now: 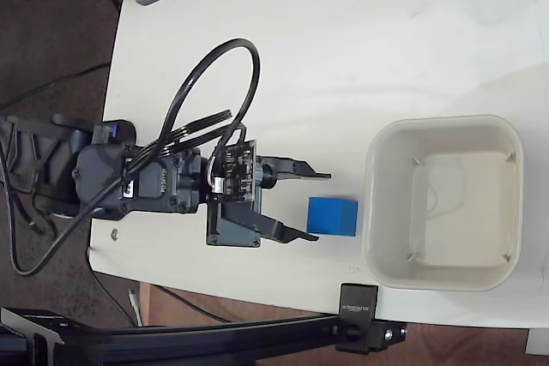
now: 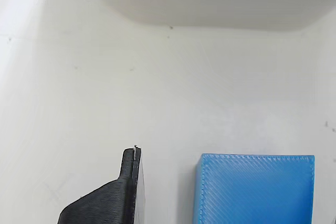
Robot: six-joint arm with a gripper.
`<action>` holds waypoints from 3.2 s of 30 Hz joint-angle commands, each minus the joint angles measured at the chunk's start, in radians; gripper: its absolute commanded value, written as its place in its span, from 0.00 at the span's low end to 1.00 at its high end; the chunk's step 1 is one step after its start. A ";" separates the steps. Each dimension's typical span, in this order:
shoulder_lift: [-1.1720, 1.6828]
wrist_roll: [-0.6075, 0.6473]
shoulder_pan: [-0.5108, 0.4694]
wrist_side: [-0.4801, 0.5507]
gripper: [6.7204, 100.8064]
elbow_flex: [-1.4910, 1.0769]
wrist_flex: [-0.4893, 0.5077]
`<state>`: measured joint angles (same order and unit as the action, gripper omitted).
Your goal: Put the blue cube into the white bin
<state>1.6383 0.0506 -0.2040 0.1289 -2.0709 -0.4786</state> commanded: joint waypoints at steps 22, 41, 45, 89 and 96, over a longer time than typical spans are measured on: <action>-0.075 -0.012 -0.023 0.021 0.97 0.035 0.121; -0.061 -0.002 -0.034 0.031 0.45 0.035 0.058; -0.043 -0.006 -0.026 0.018 0.38 0.021 0.077; -0.413 -0.083 0.081 -0.084 0.37 0.971 -0.302; -0.500 -0.071 0.058 -0.074 0.51 1.072 -0.304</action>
<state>1.1091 -0.0245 -0.1365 0.0476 -1.0769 -0.7992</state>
